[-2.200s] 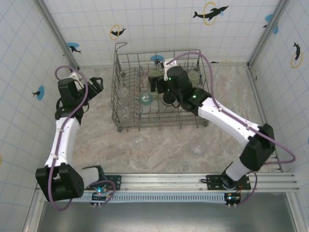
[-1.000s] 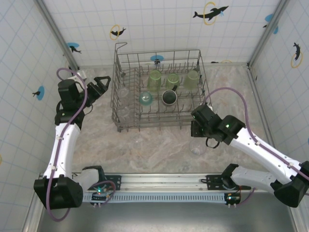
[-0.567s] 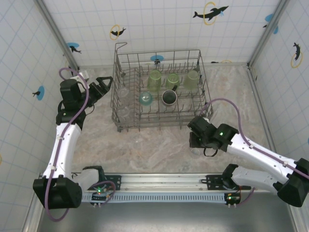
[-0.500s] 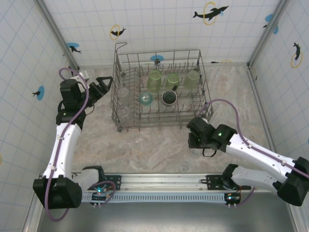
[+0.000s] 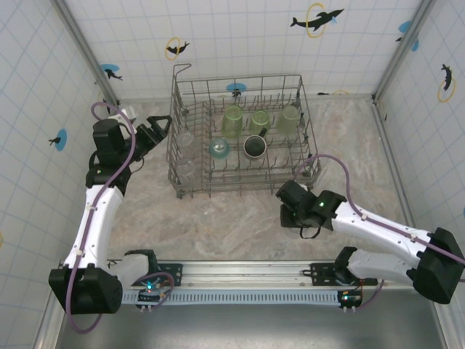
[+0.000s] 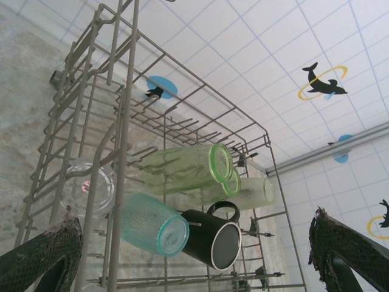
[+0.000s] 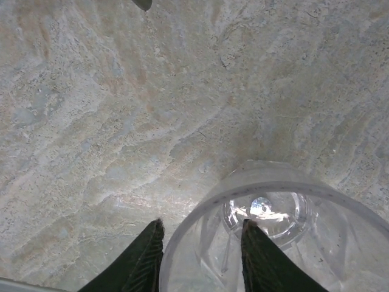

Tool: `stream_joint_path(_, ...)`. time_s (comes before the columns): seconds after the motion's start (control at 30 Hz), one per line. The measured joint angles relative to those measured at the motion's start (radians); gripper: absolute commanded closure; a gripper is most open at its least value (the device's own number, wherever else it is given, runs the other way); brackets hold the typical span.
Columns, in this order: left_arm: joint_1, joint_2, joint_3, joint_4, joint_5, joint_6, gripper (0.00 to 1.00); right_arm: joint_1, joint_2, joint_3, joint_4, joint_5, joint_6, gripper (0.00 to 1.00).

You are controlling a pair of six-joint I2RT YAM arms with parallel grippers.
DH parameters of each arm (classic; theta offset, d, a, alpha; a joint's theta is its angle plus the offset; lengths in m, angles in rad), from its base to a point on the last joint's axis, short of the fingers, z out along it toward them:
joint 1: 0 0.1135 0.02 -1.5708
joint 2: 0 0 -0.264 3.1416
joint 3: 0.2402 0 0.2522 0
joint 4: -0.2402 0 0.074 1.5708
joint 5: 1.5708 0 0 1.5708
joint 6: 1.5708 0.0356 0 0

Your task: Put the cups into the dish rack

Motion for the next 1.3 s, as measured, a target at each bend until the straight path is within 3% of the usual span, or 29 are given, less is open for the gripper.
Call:
stream_joint_path(0.13, -0.003, 0.000, -0.001, -0.003, -0.004, -0.002, 0.03, 0.000, 0.023, 0.000, 0.010, -0.009, -0.004, 0.95)
stream_joint_path(0.2, -0.003, 0.000, -0.001, -0.003, -0.004, -0.002, 0.02, 0.004, 0.020, 0.008, -0.006, 0.020, -0.010, 1.00)
stream_joint_path(0.47, -0.003, -0.008, -0.008, -0.004, -0.008, -0.002, 0.02, -0.016, -0.023, 0.016, -0.049, 0.066, -0.010, 1.00)
stream_joint_path(0.63, -0.003, -0.008, -0.008, -0.005, -0.007, -0.001, 0.02, -0.138, -0.034, 0.083, -0.189, 0.118, -0.049, 1.00)
stream_joint_path(1.0, -0.004, 0.020, 0.047, -0.041, 0.003, -0.002, 0.02, -0.461, 0.038, 0.459, -0.386, 0.224, -0.272, 1.00)
stream_joint_path(1.3, -0.004, 0.072, 0.140, -0.066, 0.017, -0.002, 0.02, -0.506, 0.257, 0.897, -0.404, 0.271, -0.390, 1.00)
